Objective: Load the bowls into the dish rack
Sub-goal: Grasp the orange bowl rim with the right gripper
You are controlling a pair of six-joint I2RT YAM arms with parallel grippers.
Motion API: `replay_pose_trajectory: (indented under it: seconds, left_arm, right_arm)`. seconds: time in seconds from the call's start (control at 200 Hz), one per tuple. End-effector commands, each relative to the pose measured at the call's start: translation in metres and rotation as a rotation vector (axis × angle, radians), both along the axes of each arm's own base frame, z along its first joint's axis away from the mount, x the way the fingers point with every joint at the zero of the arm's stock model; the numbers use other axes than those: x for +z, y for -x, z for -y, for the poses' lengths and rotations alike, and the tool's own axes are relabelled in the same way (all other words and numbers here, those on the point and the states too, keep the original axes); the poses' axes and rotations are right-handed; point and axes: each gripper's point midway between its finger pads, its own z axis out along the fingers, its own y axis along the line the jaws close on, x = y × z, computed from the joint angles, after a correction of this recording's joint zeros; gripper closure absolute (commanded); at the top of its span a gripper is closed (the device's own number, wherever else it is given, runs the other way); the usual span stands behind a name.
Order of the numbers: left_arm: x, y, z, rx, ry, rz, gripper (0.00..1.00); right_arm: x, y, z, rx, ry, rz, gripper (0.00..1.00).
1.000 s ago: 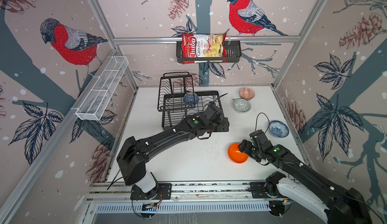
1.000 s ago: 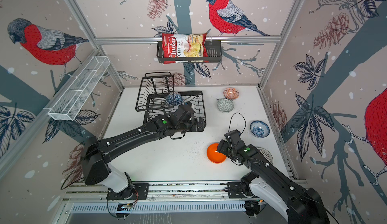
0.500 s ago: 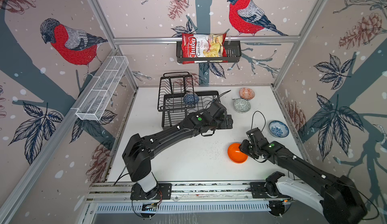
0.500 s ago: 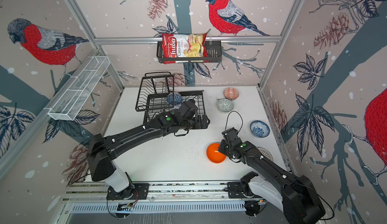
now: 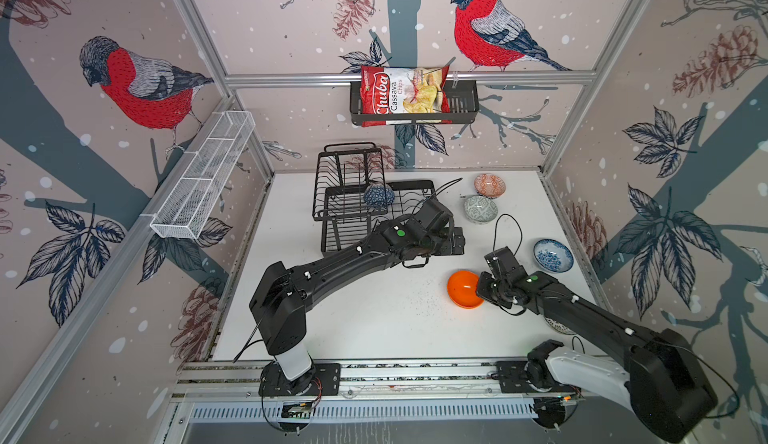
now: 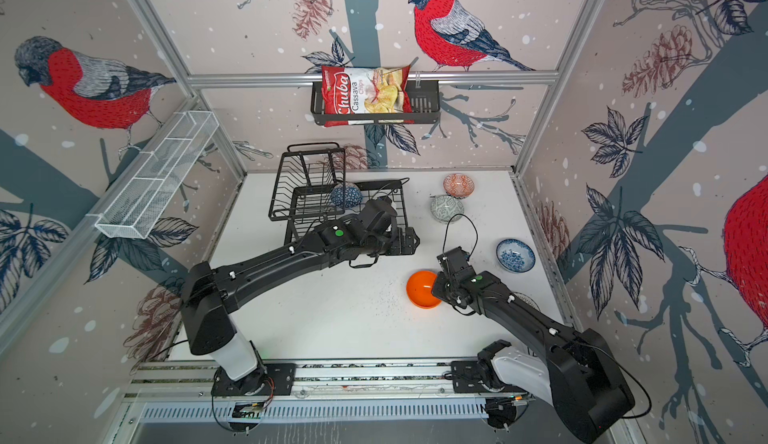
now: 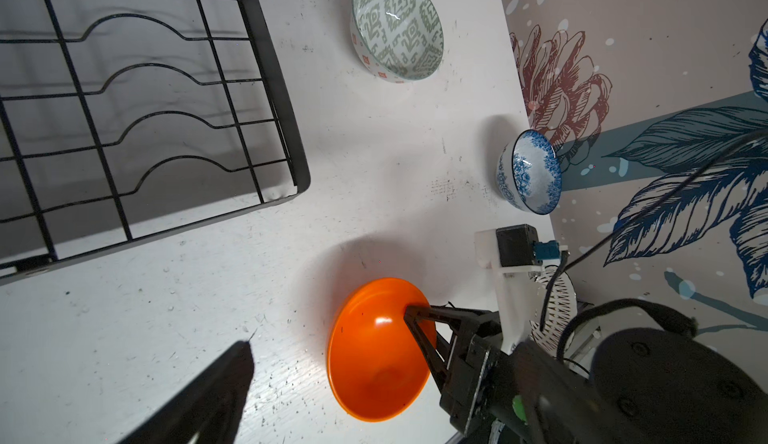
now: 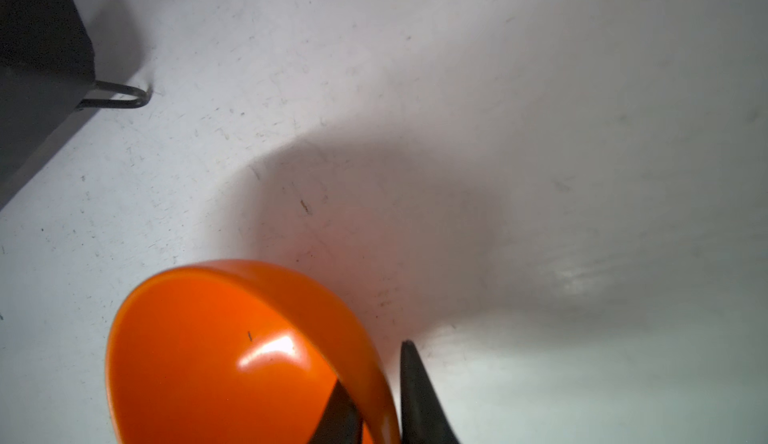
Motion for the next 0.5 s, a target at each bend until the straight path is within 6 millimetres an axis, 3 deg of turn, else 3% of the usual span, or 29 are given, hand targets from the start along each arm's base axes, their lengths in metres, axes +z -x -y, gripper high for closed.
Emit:
replay_pose_trajectory:
  seconds: [0.0, 0.315, 0.495]
  left_arm:
    - [0.002, 0.000, -0.001, -0.015, -0.024, 0.008, 0.02]
    - [0.001, -0.009, -0.005, 0.004, 0.003, -0.052, 0.02]
    - [0.015, -0.019, 0.001, 0.008, 0.071, -0.056, 0.02]
  right_arm:
    - [0.004, -0.010, 0.002, 0.000, 0.018, 0.024, 0.87]
    - [0.021, -0.034, 0.004, -0.017, 0.018, 0.076, 0.91]
    - [0.039, -0.051, 0.002, -0.028, 0.009, 0.135, 0.91]
